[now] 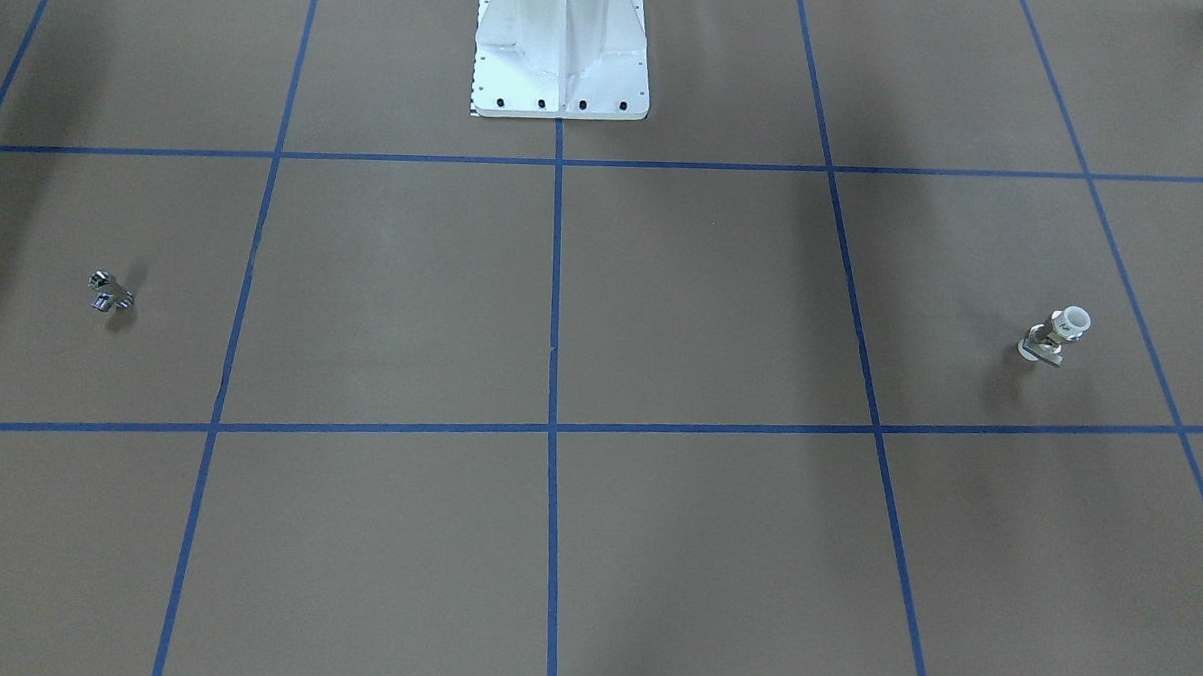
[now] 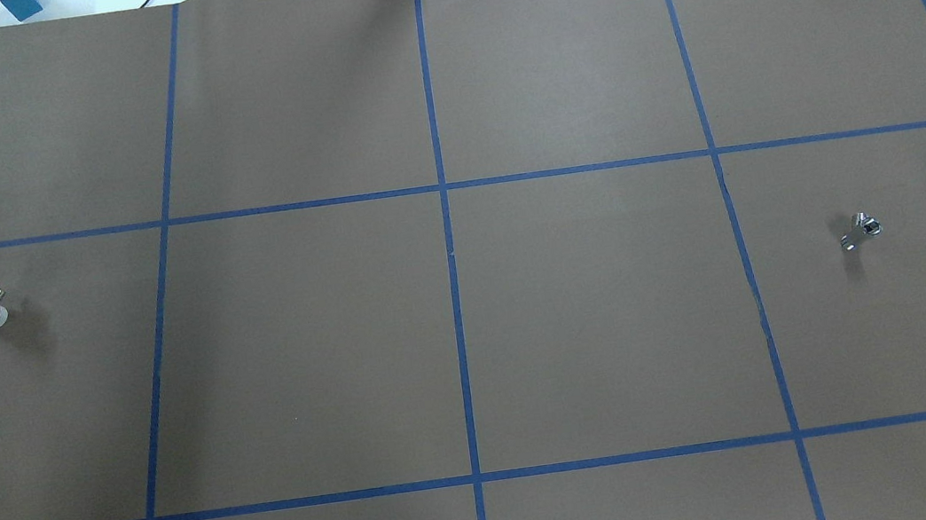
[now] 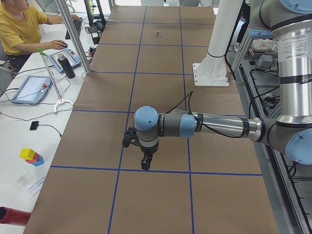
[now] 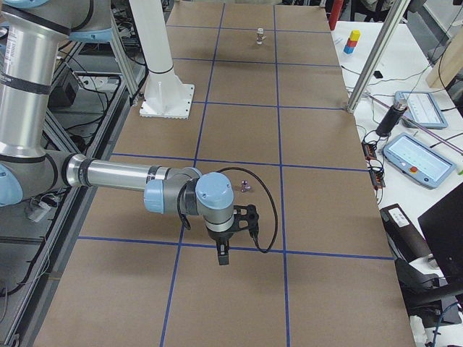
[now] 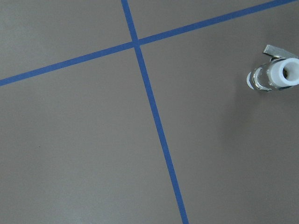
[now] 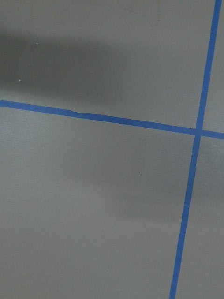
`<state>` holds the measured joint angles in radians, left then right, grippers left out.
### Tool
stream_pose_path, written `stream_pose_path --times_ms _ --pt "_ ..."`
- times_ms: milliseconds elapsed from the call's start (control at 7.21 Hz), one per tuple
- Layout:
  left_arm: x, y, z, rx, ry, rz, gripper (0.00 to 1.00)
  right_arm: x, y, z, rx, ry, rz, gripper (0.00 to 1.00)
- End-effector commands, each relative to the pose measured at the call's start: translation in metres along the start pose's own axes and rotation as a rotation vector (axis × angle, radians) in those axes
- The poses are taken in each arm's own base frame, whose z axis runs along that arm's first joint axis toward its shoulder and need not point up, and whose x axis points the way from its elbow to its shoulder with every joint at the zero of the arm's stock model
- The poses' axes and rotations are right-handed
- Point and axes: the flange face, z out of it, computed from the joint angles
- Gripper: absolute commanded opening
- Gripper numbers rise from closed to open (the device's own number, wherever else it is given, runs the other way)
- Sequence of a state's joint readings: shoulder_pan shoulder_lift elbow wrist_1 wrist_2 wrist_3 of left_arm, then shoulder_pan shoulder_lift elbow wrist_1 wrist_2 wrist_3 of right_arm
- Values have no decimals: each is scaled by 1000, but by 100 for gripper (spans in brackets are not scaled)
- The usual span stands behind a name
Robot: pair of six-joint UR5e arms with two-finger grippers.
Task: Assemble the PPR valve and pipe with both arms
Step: 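Move the left gripper down toward the white-and-chrome valve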
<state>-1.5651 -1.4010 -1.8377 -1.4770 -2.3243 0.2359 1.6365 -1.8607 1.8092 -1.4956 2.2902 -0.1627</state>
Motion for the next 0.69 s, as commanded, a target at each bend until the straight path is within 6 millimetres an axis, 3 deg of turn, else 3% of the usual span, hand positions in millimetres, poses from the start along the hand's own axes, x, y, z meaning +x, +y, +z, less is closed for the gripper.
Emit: stream_pose_path --times_ms 0,277,555 --pt "-5 6 -6 15 -2 -16 100 -4 -3 -3 16 -14 -7 100" --pt "-1 0 -11 26 -7 -8 100 -13 -26 -18 54 -6 -29 100" --pt "7 -31 -32 73 -64 42 100 -17 -35 -24 75 -5 -51 100"
